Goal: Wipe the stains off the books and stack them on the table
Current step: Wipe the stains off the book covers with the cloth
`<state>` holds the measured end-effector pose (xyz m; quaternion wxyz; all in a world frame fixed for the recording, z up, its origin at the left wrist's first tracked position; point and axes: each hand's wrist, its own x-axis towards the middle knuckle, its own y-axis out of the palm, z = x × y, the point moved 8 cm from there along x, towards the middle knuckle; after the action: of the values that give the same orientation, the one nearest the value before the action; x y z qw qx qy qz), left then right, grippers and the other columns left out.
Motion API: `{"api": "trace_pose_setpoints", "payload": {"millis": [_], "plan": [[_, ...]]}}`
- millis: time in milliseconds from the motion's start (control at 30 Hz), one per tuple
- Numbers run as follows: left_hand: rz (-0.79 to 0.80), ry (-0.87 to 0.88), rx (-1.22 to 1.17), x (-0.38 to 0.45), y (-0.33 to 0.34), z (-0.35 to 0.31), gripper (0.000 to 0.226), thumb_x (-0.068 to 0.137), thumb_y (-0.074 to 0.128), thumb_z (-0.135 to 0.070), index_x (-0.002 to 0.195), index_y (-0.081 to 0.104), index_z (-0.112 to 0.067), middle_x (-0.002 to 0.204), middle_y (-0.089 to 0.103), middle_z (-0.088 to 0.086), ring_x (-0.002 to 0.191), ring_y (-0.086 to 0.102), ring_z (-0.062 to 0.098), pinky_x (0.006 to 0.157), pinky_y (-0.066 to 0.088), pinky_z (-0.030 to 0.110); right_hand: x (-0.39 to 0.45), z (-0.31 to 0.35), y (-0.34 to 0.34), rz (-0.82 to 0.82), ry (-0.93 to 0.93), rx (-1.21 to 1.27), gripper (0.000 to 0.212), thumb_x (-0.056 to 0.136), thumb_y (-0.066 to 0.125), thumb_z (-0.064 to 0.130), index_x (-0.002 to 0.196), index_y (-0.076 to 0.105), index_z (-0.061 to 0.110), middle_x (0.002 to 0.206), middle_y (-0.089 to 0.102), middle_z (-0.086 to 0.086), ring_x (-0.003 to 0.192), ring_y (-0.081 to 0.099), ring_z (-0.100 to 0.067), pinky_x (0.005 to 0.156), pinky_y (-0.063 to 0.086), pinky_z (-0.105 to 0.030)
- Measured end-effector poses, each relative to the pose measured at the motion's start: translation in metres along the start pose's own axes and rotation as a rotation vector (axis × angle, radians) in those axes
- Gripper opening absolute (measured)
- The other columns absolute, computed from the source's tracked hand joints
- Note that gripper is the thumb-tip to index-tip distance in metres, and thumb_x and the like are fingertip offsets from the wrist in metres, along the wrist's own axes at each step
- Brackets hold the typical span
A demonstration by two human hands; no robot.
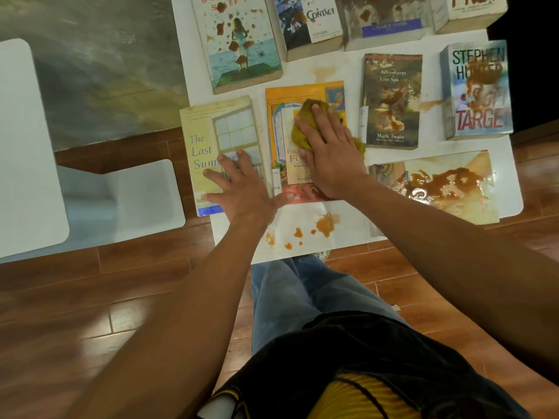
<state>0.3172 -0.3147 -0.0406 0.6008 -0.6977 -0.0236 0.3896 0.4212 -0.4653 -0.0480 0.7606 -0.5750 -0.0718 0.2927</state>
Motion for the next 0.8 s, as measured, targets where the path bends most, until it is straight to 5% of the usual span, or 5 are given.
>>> {"api": "trace_pose_setpoints", "payload": {"millis": [367,800], "plan": [[-0.013,0.029,0.036,-0.001,0.000,0.002,0.124,0.074,0.052,-0.088,0.157,-0.005,-0.015,0.164,-0.002,0.021,0.148,0.003,0.053,0.108,0.030,0.069,0.045,-0.014,-0.014,-0.012,0.048,0.035,0.059,0.106,0.030,0.047,0.160,0.014,0.029,0.168,-0.001,-0.006,0.154,-0.006,-0.032,0.122,0.001,-0.049],[-0.007,0.042,0.080,-0.001,0.006,0.005,0.123,0.078,0.042,-0.090,0.157,-0.014,-0.014,0.165,-0.008,0.021,0.148,0.002,0.053,0.109,0.031,0.066,-0.040,0.020,0.023,0.004,-0.015,0.050,0.057,0.104,0.032,0.040,0.158,0.024,0.025,0.167,0.008,-0.009,0.153,0.002,-0.036,0.121,0.010,-0.052]]}}
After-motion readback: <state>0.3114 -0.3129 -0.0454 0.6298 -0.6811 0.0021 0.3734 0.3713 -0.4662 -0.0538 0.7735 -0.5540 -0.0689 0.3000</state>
